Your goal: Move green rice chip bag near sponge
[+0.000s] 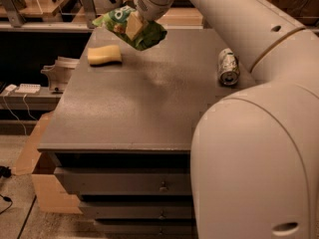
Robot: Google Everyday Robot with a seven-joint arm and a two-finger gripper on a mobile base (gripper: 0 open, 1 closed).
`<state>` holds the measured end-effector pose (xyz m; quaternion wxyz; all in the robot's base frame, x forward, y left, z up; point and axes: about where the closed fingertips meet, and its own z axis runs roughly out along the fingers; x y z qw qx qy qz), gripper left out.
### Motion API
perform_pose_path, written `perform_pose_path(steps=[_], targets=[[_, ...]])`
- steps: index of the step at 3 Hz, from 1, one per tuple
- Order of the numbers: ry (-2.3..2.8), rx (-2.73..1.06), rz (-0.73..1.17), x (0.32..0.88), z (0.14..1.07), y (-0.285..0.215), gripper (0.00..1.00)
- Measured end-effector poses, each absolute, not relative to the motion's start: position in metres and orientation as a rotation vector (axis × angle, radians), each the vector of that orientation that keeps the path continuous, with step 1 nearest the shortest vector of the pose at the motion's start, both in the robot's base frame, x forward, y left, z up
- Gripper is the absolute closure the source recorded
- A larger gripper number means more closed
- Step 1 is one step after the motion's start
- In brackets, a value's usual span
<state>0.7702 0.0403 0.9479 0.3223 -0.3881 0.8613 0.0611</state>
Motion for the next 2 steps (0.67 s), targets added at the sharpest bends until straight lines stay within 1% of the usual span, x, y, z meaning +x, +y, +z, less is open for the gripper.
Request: perform_pose_path(steps=[2], targets=[[2.304, -1.004, 0.2, 0.784, 0.92, 0.057, 1.0]])
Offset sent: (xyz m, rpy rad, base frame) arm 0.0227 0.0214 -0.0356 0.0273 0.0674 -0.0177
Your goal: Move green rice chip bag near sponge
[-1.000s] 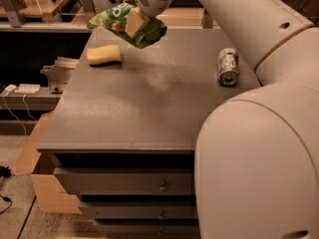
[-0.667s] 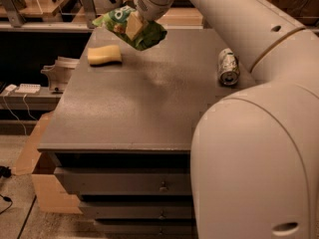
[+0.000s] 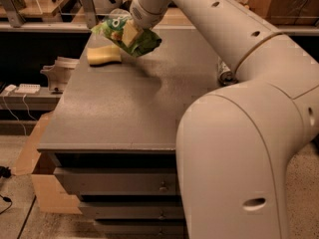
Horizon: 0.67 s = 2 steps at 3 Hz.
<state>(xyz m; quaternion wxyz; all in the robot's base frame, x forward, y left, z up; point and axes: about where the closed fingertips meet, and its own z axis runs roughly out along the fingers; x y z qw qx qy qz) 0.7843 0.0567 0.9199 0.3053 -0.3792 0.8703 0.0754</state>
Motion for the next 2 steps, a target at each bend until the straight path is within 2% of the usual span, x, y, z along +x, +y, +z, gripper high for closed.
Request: perform_pose_path(steps=[1, 2], targets=[[2.329, -0.975, 0.206, 0.79, 0.9074, 0.0544, 1.0], [2.345, -0.949, 0.214, 0.795, 0.8988, 0.0534, 0.82]])
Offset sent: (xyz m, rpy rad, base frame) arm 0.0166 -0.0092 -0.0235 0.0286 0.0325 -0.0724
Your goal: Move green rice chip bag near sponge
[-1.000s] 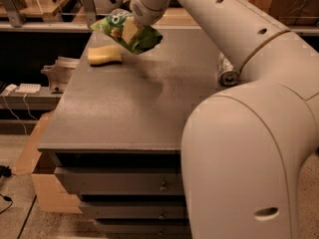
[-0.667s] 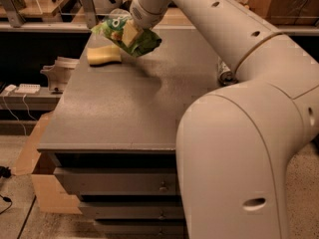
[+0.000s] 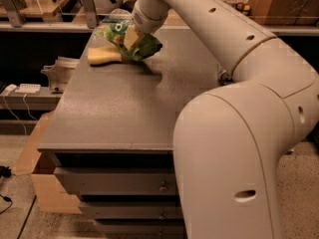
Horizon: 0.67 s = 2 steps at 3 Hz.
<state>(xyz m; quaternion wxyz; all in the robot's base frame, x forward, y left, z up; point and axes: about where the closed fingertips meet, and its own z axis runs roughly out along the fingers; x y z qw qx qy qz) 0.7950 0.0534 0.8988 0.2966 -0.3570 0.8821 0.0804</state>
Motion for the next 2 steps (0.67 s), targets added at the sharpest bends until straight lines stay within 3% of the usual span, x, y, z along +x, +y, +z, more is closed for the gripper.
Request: perform_pose_path(steps=[2], targets=[[2.353, -0.915, 0.235, 0.8021, 0.8895, 0.0528, 0.36]])
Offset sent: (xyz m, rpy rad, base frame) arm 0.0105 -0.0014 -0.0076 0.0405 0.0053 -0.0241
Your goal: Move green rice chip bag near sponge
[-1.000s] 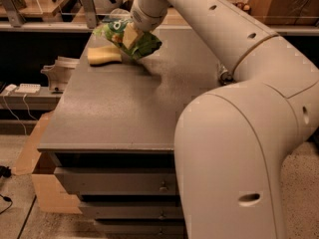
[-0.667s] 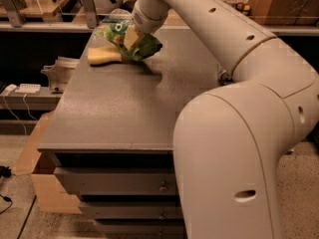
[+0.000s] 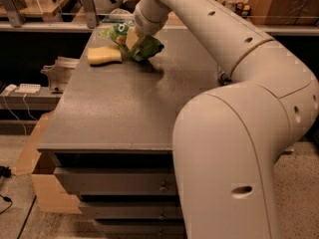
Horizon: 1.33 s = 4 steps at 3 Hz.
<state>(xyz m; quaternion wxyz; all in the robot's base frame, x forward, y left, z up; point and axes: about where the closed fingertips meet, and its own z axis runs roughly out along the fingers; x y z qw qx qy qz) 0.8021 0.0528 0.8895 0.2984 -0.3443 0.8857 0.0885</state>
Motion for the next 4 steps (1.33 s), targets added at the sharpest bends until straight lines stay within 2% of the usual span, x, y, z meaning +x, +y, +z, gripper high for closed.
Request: perform_pose_path(steps=[1, 2, 4], targets=[[2.356, -0.918, 0.251, 0.802, 0.885, 0.056, 0.13], [2.357, -0.925, 0.266, 0.802, 0.882, 0.061, 0.0], [2.309, -0.918, 0.203, 0.786, 0.92, 0.04, 0.0]])
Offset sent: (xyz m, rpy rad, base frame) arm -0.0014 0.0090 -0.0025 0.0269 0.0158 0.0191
